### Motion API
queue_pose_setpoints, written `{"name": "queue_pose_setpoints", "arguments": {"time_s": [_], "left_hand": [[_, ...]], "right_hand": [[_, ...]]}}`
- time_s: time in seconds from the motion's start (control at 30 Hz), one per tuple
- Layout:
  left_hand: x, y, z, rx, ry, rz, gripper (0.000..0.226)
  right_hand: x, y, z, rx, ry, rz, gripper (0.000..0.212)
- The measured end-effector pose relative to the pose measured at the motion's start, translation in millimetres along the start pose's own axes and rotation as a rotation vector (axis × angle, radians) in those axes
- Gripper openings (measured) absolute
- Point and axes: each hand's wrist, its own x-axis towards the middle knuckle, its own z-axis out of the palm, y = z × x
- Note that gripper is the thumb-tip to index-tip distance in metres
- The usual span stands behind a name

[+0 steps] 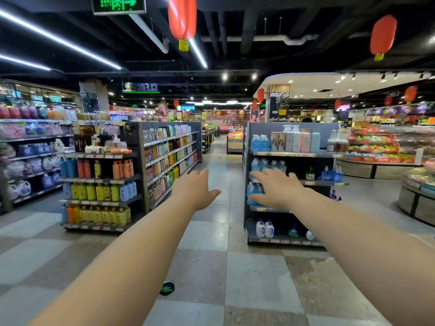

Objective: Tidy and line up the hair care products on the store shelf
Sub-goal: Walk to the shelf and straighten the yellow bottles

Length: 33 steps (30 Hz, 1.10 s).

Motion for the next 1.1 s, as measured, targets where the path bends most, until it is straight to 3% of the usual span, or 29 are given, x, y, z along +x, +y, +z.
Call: {"name": "queue_pose_setpoints", "arguments": {"time_s": [0.4,1.1], "left_hand": [[22.6,-89.4,88.4,0.041,-0.189,-0.194,0.068],[219.8,-380.8,247.6,0.061,-0.339,-0.422,0.072]], "right_hand": [[86.3,-64.7,88.8,0.08,-0.144,-0.178,0.069],[416.6,-268.6,230.3,0.235,-0.271,-0.297,0.067]]}}
